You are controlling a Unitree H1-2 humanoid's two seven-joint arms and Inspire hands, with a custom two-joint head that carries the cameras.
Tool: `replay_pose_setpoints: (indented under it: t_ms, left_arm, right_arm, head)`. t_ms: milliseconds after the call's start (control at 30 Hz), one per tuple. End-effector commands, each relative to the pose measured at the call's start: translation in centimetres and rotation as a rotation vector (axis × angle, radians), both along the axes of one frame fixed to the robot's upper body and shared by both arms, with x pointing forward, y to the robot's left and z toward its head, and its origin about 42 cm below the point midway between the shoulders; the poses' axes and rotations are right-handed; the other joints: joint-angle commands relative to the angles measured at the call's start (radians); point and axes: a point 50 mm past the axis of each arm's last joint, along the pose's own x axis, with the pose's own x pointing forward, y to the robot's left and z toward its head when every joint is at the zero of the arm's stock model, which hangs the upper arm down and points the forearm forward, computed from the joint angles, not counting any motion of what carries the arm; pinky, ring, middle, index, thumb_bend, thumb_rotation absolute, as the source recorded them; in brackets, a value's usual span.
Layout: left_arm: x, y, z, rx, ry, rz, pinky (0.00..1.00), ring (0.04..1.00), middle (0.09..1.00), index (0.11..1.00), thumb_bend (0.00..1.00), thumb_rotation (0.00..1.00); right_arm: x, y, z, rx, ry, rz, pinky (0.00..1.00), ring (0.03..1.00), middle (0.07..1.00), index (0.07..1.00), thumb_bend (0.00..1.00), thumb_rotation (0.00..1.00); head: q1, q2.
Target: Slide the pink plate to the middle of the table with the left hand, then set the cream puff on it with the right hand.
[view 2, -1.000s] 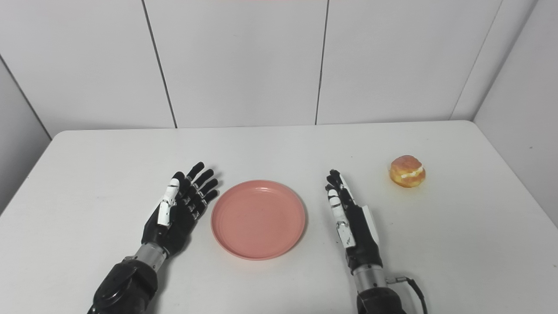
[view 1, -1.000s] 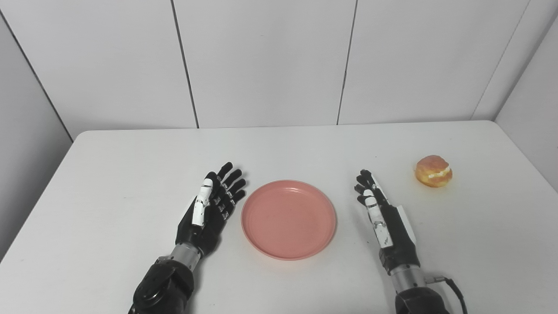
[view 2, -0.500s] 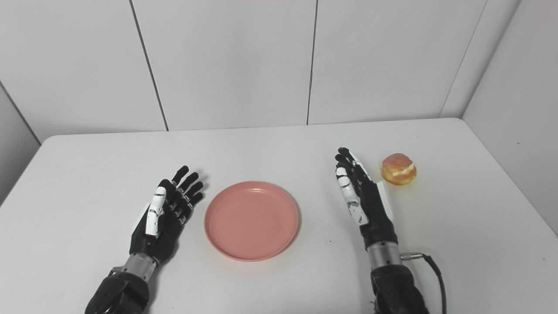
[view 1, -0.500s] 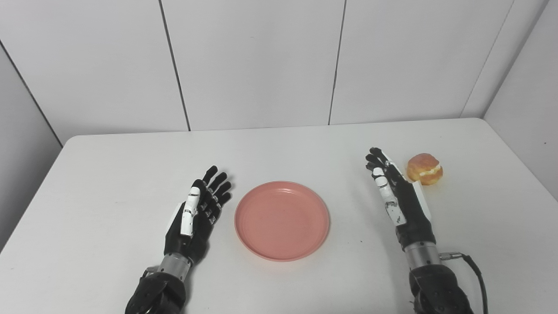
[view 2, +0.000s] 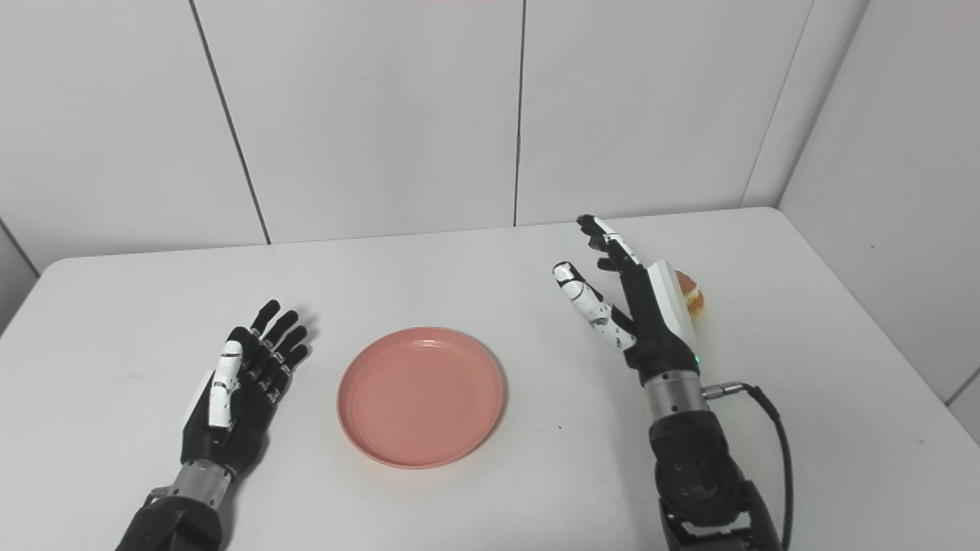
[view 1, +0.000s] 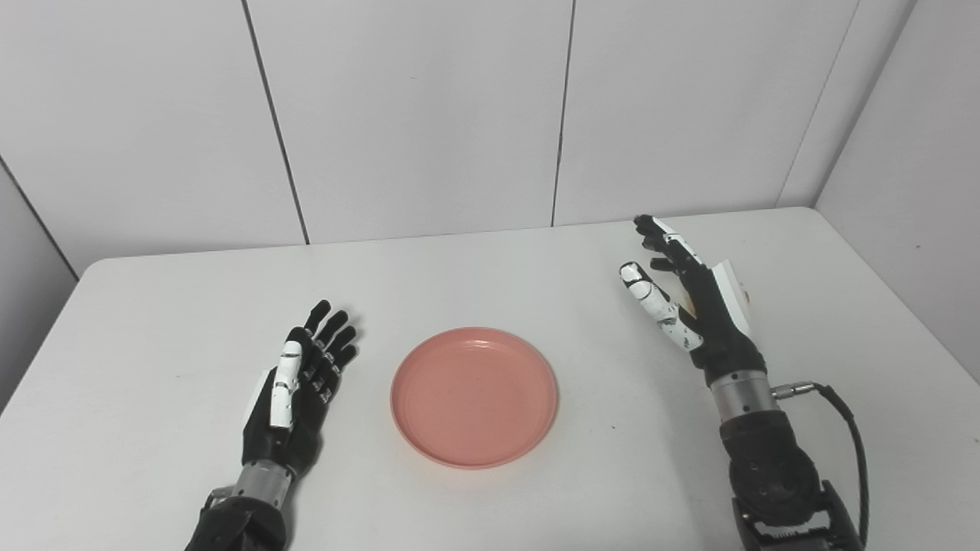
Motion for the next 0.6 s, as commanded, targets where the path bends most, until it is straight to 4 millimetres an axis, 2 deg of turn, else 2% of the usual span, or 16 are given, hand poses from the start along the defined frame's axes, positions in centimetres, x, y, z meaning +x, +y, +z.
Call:
replay_pose_setpoints:
  t_ms: [0, 133, 233, 400, 567]
  left_arm:
    - [-2.2, 1.4, -4.2, 0.009, 0.159, 0.036, 0.98, 0.942, 0.942, 0.935, 0.34, 1.00]
    - [-2.2, 1.5, -4.2, 0.006, 0.166, 0.041, 0.96, 0.937, 0.938, 0.928, 0.34, 1.00]
    - [-2.1, 1.7, -4.3, 0.002, 0.164, 0.036, 0.98, 0.947, 0.946, 0.938, 0.33, 1.00]
    - [-2.2, 1.9, -4.3, -0.007, 0.177, 0.036, 0.99, 0.951, 0.950, 0.944, 0.32, 1.00]
    - [-2.2, 2.0, -4.3, -0.008, 0.174, 0.031, 0.99, 0.952, 0.954, 0.948, 0.32, 1.00]
  right_arm:
    - [0.6, -0.5, 2.8, -0.068, -0.103, -0.020, 0.81, 0.872, 0.895, 0.884, 0.60, 0.90]
    - [1.3, -1.8, 3.6, -0.179, -0.135, -0.067, 0.79, 0.881, 0.923, 0.905, 0.65, 0.83]
    - [1.5, -2.1, 4.0, -0.257, -0.135, -0.117, 0.82, 0.899, 0.934, 0.922, 0.69, 0.84]
    - [2.3, -3.2, 5.0, -0.392, -0.036, -0.162, 0.77, 0.891, 0.972, 0.975, 0.76, 0.81]
    - [3.0, -4.1, 5.6, -0.458, -0.002, -0.189, 0.80, 0.919, 0.980, 0.984, 0.82, 0.77]
  head:
    - [0.001, 0.000]
    - [-0.031, -0.006]
    - [-0.040, -0.014]
    - [-0.048, -0.019]
    - [-0.052, -0.021]
